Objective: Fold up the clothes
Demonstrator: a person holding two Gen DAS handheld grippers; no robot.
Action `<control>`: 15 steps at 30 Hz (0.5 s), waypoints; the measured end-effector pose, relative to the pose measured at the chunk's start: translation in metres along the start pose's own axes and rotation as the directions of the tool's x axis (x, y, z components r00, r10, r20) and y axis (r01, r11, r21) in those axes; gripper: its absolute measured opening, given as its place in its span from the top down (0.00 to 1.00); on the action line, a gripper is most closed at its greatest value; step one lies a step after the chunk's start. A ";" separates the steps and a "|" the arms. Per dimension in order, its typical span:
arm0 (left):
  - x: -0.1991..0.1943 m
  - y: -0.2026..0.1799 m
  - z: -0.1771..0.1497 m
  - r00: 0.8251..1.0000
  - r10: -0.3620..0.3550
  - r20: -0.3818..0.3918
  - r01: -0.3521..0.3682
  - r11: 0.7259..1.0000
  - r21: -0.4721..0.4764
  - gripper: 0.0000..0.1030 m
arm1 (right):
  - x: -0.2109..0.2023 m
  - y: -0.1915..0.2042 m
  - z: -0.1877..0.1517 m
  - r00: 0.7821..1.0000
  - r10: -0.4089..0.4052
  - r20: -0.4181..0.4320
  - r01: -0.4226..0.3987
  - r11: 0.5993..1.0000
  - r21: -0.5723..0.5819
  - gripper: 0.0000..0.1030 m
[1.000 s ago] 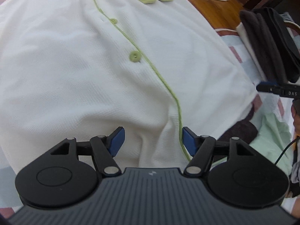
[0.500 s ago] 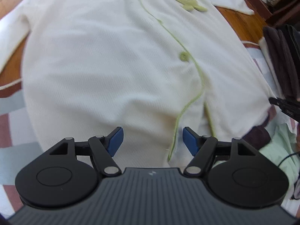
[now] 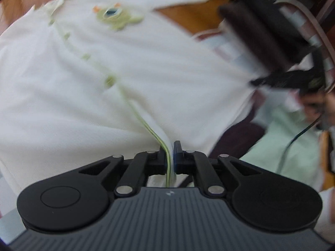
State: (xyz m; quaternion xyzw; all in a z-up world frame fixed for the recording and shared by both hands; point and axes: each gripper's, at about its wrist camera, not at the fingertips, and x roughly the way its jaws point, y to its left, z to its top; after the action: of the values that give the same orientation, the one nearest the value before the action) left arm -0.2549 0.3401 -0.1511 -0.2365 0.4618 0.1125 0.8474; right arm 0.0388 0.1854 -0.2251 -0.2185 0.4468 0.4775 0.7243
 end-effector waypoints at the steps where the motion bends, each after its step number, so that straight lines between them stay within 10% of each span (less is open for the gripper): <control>1: 0.008 -0.005 0.000 0.999 -0.022 -0.030 0.022 1.000 0.014 0.80 | 0.000 0.002 0.000 1.000 -0.013 -0.006 0.013 1.000 -0.021 0.93; 4: 0.049 -0.022 -0.009 0.975 0.038 -0.221 -0.015 0.994 0.106 0.25 | -0.001 0.015 0.003 0.993 -0.113 -0.012 0.112 0.988 -0.105 0.81; 7: 0.049 -0.030 -0.013 0.974 0.069 -0.215 -0.035 0.987 0.157 0.22 | -0.013 0.039 0.008 0.970 -0.233 0.063 0.241 0.948 -0.208 0.75; 11: 0.005 -0.005 -0.008 0.996 0.052 -0.069 -0.050 0.998 0.027 0.21 | -0.039 0.062 0.022 0.988 0.103 0.111 -0.084 0.983 -0.163 0.72; 15: -0.033 0.050 -0.017 0.965 0.263 -0.027 -0.263 0.945 -0.193 0.21 | -0.013 0.101 0.033 0.856 0.514 -0.060 -0.517 0.852 -0.084 0.53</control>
State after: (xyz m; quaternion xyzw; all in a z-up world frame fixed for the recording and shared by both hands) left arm -0.3057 0.3757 -0.1462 -0.2549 0.4761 0.2690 0.7975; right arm -0.0381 0.2490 -0.1856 -0.1342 0.4777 0.6713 0.5506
